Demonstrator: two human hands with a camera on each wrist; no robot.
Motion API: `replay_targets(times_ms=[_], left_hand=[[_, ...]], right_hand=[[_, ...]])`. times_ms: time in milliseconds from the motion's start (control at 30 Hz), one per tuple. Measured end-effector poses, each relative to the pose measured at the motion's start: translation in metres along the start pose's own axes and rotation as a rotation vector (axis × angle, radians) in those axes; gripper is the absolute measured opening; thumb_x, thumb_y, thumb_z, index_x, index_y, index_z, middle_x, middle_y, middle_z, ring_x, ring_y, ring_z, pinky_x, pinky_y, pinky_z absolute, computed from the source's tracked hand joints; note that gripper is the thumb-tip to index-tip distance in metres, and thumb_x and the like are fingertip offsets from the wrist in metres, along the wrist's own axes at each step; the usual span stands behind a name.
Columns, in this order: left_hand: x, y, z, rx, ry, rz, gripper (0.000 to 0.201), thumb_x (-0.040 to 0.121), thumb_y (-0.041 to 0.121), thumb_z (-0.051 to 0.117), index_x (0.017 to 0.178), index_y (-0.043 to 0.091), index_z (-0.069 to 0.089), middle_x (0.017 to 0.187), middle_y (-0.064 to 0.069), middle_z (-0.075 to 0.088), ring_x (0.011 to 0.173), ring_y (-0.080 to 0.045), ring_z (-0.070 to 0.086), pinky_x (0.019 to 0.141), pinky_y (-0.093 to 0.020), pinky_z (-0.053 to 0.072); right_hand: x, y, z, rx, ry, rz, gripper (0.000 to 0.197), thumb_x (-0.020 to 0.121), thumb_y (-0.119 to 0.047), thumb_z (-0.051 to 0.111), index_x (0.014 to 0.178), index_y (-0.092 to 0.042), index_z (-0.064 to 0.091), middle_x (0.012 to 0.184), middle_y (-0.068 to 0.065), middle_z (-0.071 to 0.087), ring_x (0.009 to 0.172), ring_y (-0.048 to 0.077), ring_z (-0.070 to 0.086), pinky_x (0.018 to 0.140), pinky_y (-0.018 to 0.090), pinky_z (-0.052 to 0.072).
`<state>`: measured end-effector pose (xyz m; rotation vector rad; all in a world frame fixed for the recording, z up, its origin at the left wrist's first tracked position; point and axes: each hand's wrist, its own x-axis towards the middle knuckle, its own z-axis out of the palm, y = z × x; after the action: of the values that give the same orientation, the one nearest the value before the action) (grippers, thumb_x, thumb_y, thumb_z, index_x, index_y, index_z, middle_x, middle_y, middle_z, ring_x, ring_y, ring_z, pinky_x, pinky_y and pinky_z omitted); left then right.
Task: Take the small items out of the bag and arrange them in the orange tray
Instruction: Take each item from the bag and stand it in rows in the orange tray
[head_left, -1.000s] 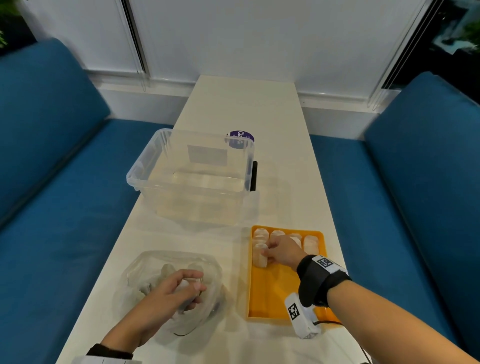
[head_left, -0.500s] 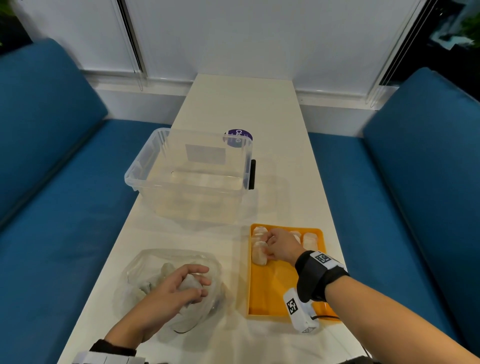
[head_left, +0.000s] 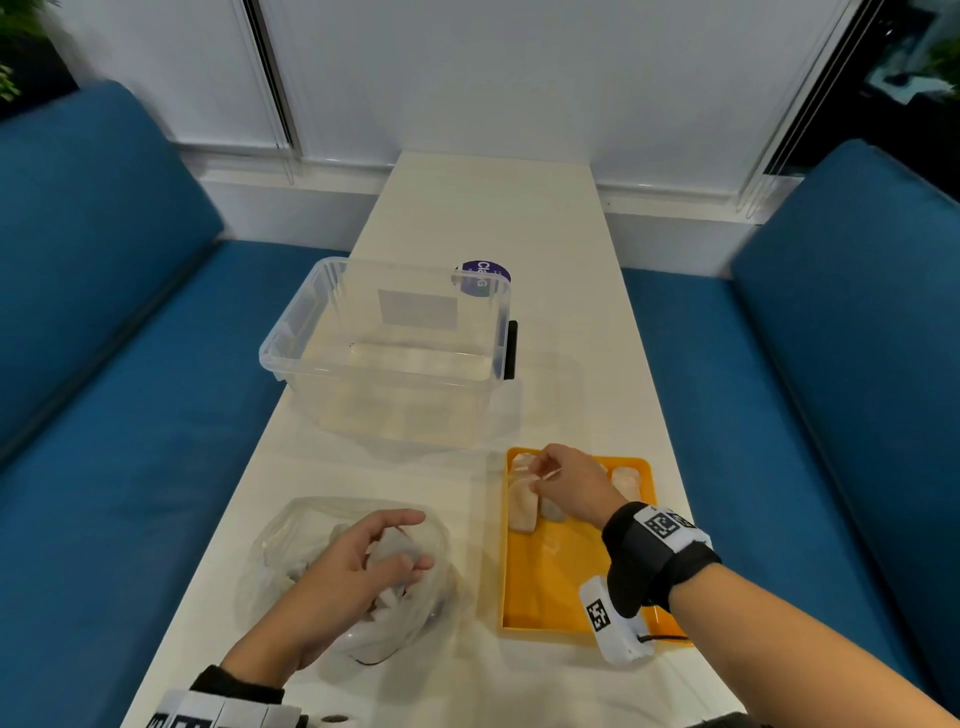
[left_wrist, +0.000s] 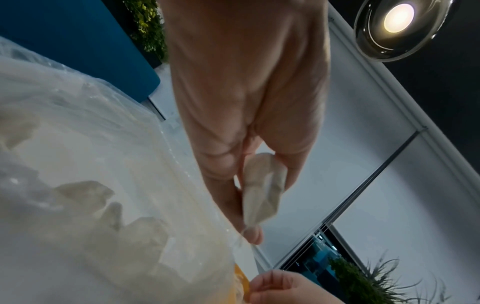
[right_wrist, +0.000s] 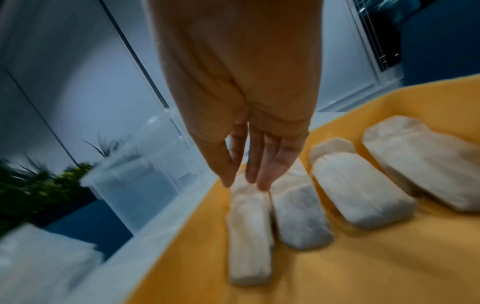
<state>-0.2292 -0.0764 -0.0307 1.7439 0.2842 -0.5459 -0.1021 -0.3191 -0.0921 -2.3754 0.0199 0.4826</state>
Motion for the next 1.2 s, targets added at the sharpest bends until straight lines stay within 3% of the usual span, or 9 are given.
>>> replay_targets(times_ms=[167,333,433,533,633,733,900,1067,1200], left_hand=[[0.002,0.008,0.004,0.035,0.03,0.12,0.046,0.079,0.017,0.071,0.116,0.036,0.053,0.102,-0.009,0.068,0.089,-0.022,0.068,0.084,-0.045,0.052],[0.004,0.015,0.017,0.094,-0.015,0.218,0.055,0.078,0.012,0.073,0.117,0.037,0.045,0.093,0.006,0.074,0.077,-0.002,0.067,0.065,-0.014,0.05],[0.004,0.019,0.023,0.113,0.006,0.254,0.057,0.076,0.012,0.074,0.116,0.036,0.041,0.093,0.0,0.074,0.08,-0.002,0.068,0.065,-0.008,0.047],[0.005,0.017,0.017,0.065,0.052,0.262,0.057,0.074,0.009,0.076,0.112,0.033,0.041,0.095,-0.005,0.065,0.072,-0.018,0.065,0.063,-0.018,0.047],[0.006,0.016,0.009,0.011,0.138,0.283,0.036,0.075,0.015,0.074,0.101,0.026,0.051,0.09,0.0,0.064,0.078,-0.031,0.067,0.07,-0.038,0.048],[0.005,0.019,0.009,0.046,0.179,0.351,0.021,0.08,0.008,0.07,0.093,0.021,0.058,0.085,0.006,0.066,0.073,-0.021,0.066,0.071,-0.026,0.051],[0.002,0.028,0.022,0.145,0.189,0.478,0.032,0.079,0.01,0.072,0.089,0.036,0.058,0.081,0.007,0.07,0.074,-0.008,0.064,0.068,-0.01,0.048],[0.001,0.027,0.03,0.212,0.218,0.505,0.016,0.084,0.014,0.066,0.09,0.029,0.064,0.086,0.021,0.068,0.085,-0.002,0.062,0.071,-0.014,0.048],[0.002,0.017,0.019,0.27,0.208,0.385,0.011,0.086,0.024,0.062,0.09,0.034,0.064,0.095,0.024,0.064,0.087,0.002,0.058,0.07,-0.018,0.051]], right_hand=[[-0.043,-0.036,-0.012,-0.02,0.105,-0.326,0.004,0.091,-0.027,0.057,0.094,-0.025,0.059,0.094,-0.01,0.057,0.086,0.005,0.051,0.069,0.012,0.038],[-0.084,-0.065,-0.005,0.154,-0.238,-0.487,0.02,0.087,-0.031,0.064,0.107,-0.027,0.062,0.107,-0.011,0.065,0.094,0.0,0.059,0.072,0.011,0.046],[-0.092,-0.065,0.007,0.117,-0.233,-0.553,0.023,0.087,-0.029,0.065,0.11,-0.024,0.065,0.108,-0.012,0.065,0.096,0.002,0.058,0.074,0.011,0.045],[-0.092,-0.061,0.01,0.151,-0.117,-0.519,0.019,0.087,-0.024,0.065,0.105,-0.018,0.068,0.093,-0.014,0.063,0.086,0.002,0.057,0.072,0.01,0.045],[-0.093,-0.057,0.008,0.234,-0.102,-0.48,0.007,0.087,-0.023,0.065,0.093,-0.023,0.064,0.084,-0.013,0.062,0.078,0.002,0.055,0.069,0.014,0.046],[-0.098,-0.055,0.007,0.259,-0.134,-0.468,0.01,0.087,-0.028,0.064,0.096,-0.026,0.059,0.088,-0.001,0.065,0.076,0.007,0.057,0.068,0.019,0.048],[-0.099,-0.049,0.009,0.131,-0.031,-0.496,0.008,0.089,-0.034,0.06,0.093,-0.027,0.062,0.093,-0.007,0.06,0.083,0.003,0.052,0.069,0.012,0.042],[-0.095,-0.038,0.003,0.076,-0.076,-0.437,0.009,0.088,-0.03,0.062,0.082,-0.024,0.062,0.083,-0.006,0.056,0.072,0.003,0.047,0.067,0.016,0.038],[-0.072,-0.004,-0.003,0.199,-0.027,-0.191,0.028,0.091,-0.024,0.06,0.065,-0.021,0.052,0.066,-0.003,0.049,0.066,0.012,0.047,0.066,0.029,0.042]])
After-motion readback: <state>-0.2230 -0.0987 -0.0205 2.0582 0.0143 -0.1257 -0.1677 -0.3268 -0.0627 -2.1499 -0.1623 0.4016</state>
